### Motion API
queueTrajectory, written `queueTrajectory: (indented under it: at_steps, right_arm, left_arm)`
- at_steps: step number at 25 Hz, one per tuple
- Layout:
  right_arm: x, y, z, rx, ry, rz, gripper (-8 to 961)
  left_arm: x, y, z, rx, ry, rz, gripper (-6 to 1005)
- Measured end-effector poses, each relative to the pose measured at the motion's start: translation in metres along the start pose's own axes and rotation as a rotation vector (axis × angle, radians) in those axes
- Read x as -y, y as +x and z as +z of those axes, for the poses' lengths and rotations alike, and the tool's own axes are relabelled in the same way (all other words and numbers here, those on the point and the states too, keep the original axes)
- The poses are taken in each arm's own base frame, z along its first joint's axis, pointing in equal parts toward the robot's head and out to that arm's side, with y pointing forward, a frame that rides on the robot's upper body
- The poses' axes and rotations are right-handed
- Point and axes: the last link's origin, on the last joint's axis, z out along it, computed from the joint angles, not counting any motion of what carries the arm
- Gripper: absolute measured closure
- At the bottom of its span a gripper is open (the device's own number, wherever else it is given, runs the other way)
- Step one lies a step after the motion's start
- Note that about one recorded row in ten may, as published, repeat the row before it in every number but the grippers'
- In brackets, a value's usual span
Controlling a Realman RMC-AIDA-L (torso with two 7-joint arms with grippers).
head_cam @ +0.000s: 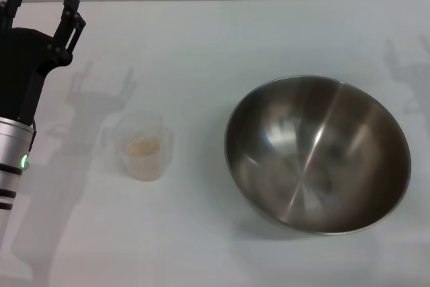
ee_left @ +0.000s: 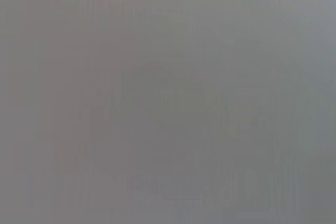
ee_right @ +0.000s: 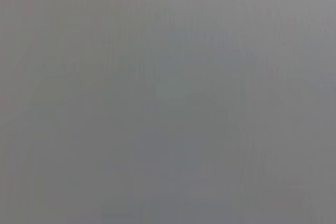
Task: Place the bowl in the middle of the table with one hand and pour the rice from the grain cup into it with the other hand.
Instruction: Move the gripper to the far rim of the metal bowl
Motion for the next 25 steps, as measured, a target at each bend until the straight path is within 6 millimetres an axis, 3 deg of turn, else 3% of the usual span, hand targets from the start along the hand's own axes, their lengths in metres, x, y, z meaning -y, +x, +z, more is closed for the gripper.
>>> queueTrajectory:
  at_steps: [13,17,21,25]
  right_arm:
    - [0.001,-0.001,-0.003,0.007,0.006,-0.003,271]
    - [0.001,-0.002,-0.001,0.013,0.005,-0.095,272]
    - [-0.002,-0.002,0.005,0.010,0.004,-0.118,272]
    - [-0.014,0.002,0.028,-0.040,-0.013,-0.028,273]
  left_arm:
    - [0.002,-0.001,0.000,0.003,0.007,0.006,169]
    - [0.002,-0.001,-0.001,0.004,0.008,0.007,170]
    - [0.002,-0.001,0.002,0.007,0.003,0.008,170]
    - [0.002,-0.003,0.002,0.017,0.003,0.010,170]
